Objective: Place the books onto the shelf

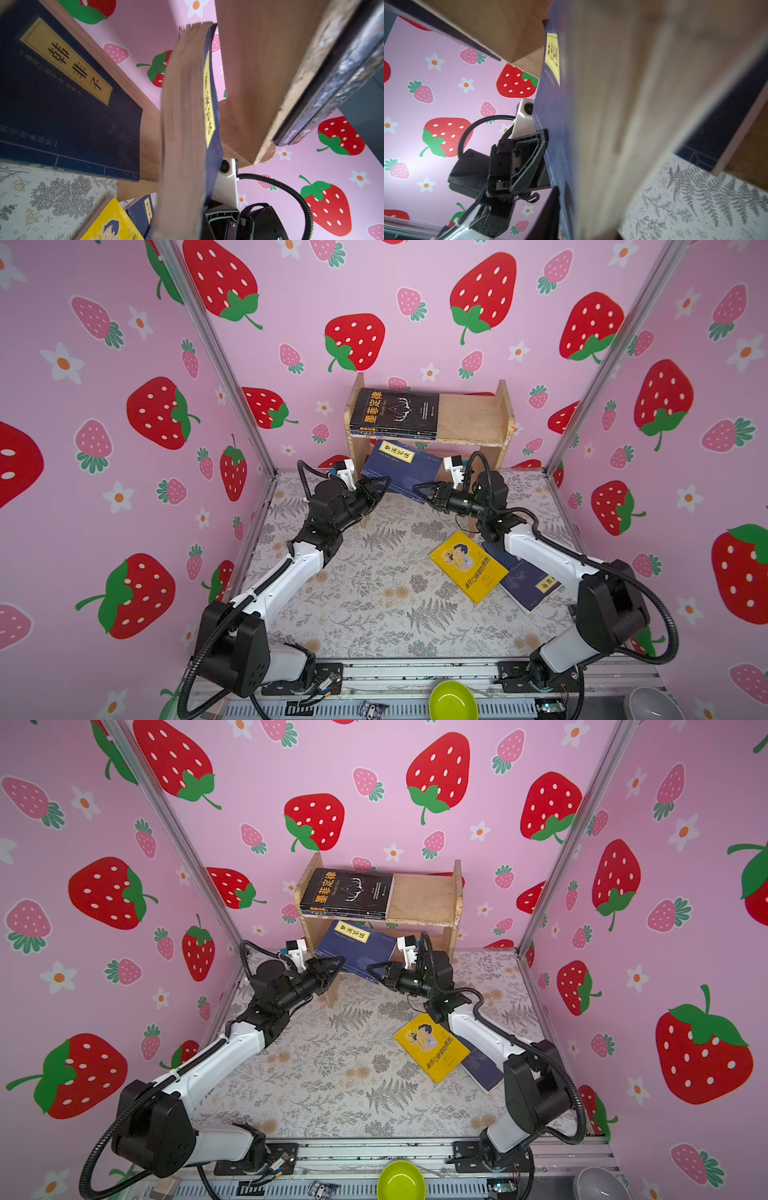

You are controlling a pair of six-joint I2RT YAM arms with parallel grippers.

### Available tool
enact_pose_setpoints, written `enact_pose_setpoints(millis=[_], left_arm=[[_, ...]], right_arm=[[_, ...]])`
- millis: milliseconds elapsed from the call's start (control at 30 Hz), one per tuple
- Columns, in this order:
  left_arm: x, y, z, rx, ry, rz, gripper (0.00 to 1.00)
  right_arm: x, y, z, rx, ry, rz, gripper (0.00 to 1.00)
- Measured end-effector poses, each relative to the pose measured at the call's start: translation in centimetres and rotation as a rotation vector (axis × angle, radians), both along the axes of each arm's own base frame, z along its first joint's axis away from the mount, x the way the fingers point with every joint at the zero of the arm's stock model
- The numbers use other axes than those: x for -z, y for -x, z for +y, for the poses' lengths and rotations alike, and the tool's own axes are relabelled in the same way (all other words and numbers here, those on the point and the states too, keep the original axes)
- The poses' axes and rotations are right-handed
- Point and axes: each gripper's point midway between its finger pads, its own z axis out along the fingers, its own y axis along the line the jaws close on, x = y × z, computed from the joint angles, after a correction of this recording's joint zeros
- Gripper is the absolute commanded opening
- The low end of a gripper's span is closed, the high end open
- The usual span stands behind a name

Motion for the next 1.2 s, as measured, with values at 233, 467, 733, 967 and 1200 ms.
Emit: enact_pose_setpoints(millis=[233,467,733,967,1200], left_arm=[[1.2,-2.2,1.1,-0.118,0.014,0.027,0.00],[4.6,-5.0,1.5,-0.198,0.032,0.104,0.00],[4.9,-6.5,1.4,-0.235,0.032,0.122,0.00],[5.2,-6.6,1.4,-0.245,0.031,0.139,0.00],[5.7,-6.9,1.5,-0.254,0.025,0.161,0.00]], right_arm=[[1.1,-2.9,-0.4,0.123,0.054,-0.032,0.57],[2.2,-5.7,-2.2,0.302,0.193,-0.102,0.59],[2.0,-7.9,-3.1,0.406,0.276,-0.163,0.59],[4.7,-9.3,-2.1,0.409,0.336,-0.146,0.59],[5.1,-9.4,-1.1,0.396,0.341,-0.147,0.57]])
